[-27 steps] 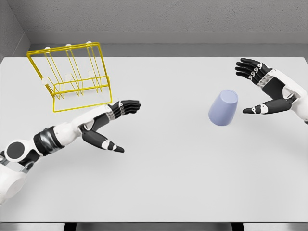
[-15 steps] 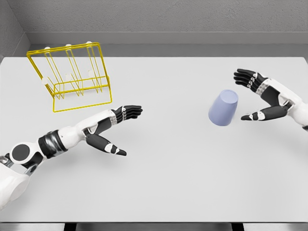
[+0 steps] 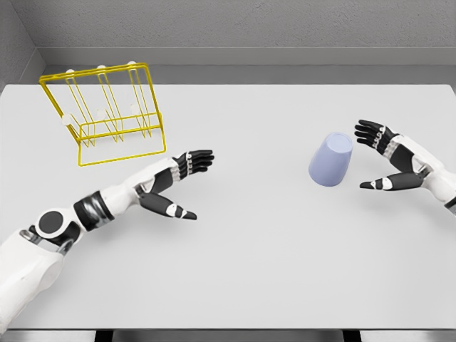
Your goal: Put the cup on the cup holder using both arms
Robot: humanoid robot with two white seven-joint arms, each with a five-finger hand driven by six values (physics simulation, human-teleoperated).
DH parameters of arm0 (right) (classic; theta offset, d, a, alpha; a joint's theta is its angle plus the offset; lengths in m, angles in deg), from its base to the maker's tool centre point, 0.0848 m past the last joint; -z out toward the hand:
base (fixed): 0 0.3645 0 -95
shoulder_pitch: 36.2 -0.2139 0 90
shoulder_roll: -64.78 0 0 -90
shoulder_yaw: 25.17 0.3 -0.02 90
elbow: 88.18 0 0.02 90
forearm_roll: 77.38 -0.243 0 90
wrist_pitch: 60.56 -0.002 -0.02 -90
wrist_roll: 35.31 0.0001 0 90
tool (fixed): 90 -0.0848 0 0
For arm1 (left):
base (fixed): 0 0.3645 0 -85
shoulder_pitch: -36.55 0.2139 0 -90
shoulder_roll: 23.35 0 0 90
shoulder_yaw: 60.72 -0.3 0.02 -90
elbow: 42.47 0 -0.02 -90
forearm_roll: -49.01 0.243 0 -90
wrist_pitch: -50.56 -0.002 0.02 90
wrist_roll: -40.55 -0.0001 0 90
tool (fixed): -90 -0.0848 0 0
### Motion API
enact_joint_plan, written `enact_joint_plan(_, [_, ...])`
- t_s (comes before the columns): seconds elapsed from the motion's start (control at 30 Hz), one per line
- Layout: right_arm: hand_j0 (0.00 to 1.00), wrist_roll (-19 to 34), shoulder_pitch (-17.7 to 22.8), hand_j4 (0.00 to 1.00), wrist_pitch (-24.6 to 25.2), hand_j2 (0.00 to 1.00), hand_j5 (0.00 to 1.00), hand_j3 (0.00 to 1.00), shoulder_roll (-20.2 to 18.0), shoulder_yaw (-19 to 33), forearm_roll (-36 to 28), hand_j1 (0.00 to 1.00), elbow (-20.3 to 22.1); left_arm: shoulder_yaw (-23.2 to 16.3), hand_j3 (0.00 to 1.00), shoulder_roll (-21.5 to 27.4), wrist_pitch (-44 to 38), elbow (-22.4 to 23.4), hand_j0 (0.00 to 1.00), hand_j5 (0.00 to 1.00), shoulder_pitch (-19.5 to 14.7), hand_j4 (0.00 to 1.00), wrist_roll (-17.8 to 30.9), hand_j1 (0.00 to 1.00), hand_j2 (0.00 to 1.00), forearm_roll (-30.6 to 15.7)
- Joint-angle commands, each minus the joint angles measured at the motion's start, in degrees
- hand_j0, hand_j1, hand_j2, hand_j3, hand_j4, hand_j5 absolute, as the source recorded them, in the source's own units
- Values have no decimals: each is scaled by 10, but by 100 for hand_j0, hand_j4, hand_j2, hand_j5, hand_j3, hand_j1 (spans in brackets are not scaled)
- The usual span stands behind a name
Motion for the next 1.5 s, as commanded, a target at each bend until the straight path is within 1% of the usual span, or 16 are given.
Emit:
enact_joint_plan(0.0, [100, 0, 0, 100, 0, 100, 100, 100, 20, 6, -5, 100, -25, -1, 100, -4, 2, 8, 100, 100, 0, 100, -1, 100, 100, -3])
enact_joint_plan(0.13, [100, 0, 0, 100, 0, 100, 100, 100, 43, 9, -5, 100, -54, -1, 100, -4, 4, 8, 100, 100, 1, 100, -1, 100, 100, -3])
enact_joint_plan(0.2, [100, 0, 0, 100, 0, 100, 100, 100, 50, 8, -5, 100, -62, -1, 100, -4, 5, 8, 100, 100, 3, 100, -1, 100, 100, -3])
enact_joint_plan(0.23, [100, 0, 0, 100, 0, 100, 100, 100, 52, 15, -5, 100, -62, -1, 100, -4, 6, 8, 100, 100, 4, 100, -1, 100, 100, -3])
enact_joint_plan(0.27, [100, 0, 0, 100, 0, 100, 100, 100, 62, 18, -4, 100, -62, -1, 100, -3, 8, 7, 100, 100, 4, 100, -1, 100, 100, -3])
enact_joint_plan(0.37, [100, 0, 0, 100, 0, 100, 100, 100, 64, 18, -4, 100, -62, -1, 100, -3, 7, 8, 100, 100, 4, 100, -1, 100, 100, -3])
enact_joint_plan(0.43, [100, 0, 0, 100, 0, 100, 100, 100, 76, 17, -3, 100, -62, 0, 100, -3, 7, 9, 100, 100, 4, 100, -1, 100, 100, -3])
enact_joint_plan(0.57, [100, 0, -1, 100, 0, 100, 100, 100, 80, 16, 0, 100, -66, -1, 100, -3, 7, 10, 100, 100, 4, 100, -2, 100, 100, -3])
enact_joint_plan(0.87, [100, 0, -6, 100, 0, 100, 100, 100, 103, 14, 7, 100, -65, 0, 100, -1, 8, 10, 100, 100, 6, 100, -2, 100, 100, -8])
enact_joint_plan(1.23, [100, 0, -11, 100, 0, 100, 100, 100, 116, 13, 14, 100, -66, 2, 100, 5, 9, 6, 100, 100, 6, 100, -1, 100, 100, -1])
enact_joint_plan(1.27, [100, 0, -12, 100, 0, 100, 100, 100, 117, 13, 14, 100, -66, 3, 100, 5, 9, 5, 100, 100, 6, 100, -1, 100, 100, 10])
enact_joint_plan(1.3, [100, 0, -12, 100, 0, 100, 100, 100, 118, 13, 14, 100, -66, 12, 100, 3, 9, 5, 100, 100, 6, 100, -1, 100, 100, 20])
enact_joint_plan(1.47, [100, 0, -16, 100, 0, 100, 100, 100, 120, 13, 14, 100, -67, 14, 100, -1, 9, 8, 100, 100, 7, 100, -1, 100, 100, 20])
